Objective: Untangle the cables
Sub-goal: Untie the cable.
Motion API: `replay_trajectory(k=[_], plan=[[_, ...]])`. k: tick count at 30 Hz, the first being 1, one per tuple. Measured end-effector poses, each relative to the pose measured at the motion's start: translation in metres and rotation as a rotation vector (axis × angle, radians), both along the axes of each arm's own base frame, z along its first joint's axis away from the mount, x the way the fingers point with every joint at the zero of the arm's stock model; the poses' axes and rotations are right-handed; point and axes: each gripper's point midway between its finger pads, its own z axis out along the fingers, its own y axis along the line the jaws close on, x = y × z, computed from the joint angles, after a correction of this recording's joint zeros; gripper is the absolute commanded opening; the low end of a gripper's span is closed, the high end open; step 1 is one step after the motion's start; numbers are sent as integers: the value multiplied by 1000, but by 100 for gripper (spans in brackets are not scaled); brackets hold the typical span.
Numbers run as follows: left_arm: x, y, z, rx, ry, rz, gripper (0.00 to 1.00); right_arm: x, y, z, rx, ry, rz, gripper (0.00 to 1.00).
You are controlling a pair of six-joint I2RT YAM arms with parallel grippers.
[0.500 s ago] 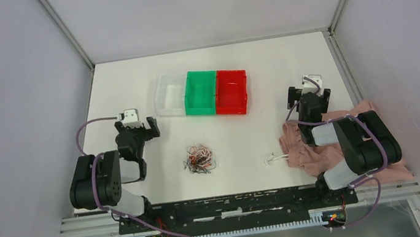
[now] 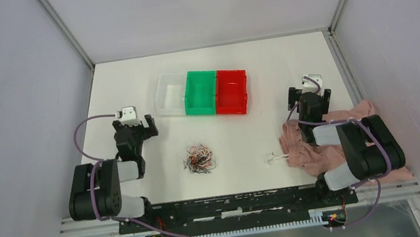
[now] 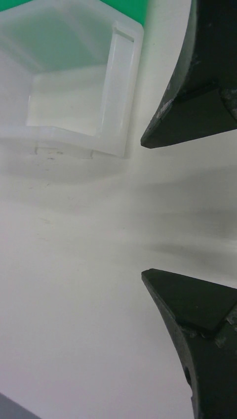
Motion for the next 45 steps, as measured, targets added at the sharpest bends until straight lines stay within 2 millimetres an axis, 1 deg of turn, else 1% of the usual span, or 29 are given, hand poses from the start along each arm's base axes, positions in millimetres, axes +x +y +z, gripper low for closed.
replay_trajectory(k=[2, 4, 6, 7, 9, 10, 11, 13, 15, 17, 18, 19, 21, 24, 27, 28, 29, 33, 38, 41, 45], plan=[[3, -1, 8, -1, 30, -5, 99, -5, -5, 6, -6, 24, -39, 99], [16, -3, 30, 4, 38, -26, 99, -4, -11, 28, -2, 14, -91, 99], [30, -6, 62, 21, 35, -54, 99, 1, -13, 66, 23, -63, -120, 99], [35, -8, 77, 29, 34, -73, 99, 3, -13, 88, 44, -113, -130, 99], [37, -14, 99, 46, 52, -130, 99, 5, -12, 123, 84, -185, -141, 99], [36, -18, 105, 55, 67, -161, 99, 6, -12, 138, 115, -214, -155, 99], [32, -22, 109, 66, 91, -198, 99, 8, -12, 151, 155, -238, -179, 99], [22, -33, 109, 81, 158, -287, 99, 13, -10, 166, 232, -228, -222, 99], [9, -44, 103, 88, 225, -374, 99, 20, -6, 178, 277, -194, -229, 100], [-9, -56, 91, 92, 301, -473, 99, 30, 8, 188, 317, -158, -170, 99], [-19, -62, 84, 93, 339, -524, 99, 33, 16, 190, 333, -141, -128, 98], [-29, -67, 78, 92, 372, -564, 100, 35, 28, 189, 355, -113, -66, 98], [-48, -77, 66, 89, 441, -646, 99, 32, 53, 182, 365, -61, 28, 99], [-77, -95, 52, 80, 530, -756, 98, 20, 114, 168, 346, 42, 222, 100], [-94, -111, 46, 81, 577, -826, 97, 3, 170, 157, 311, 114, 394, 100], [-97, -114, 45, 80, 586, -837, 95, -4, 186, 154, 298, 135, 445, 99], [-102, -123, 44, 89, 592, -874, 94, -11, 201, 151, 285, 153, 493, 98], [-116, -141, 37, 112, 617, -942, 89, -34, 238, 146, 243, 198, 625, 95], [-120, -143, 29, 129, 645, -965, 80, -58, 276, 148, 190, 220, 759, 92], [-121, -143, 19, 147, 674, -977, 77, -73, 291, 145, 161, 237, 820, 89], [-126, -139, 5, 178, 704, -980, 71, -81, 297, 142, 148, 252, 845, 88]])
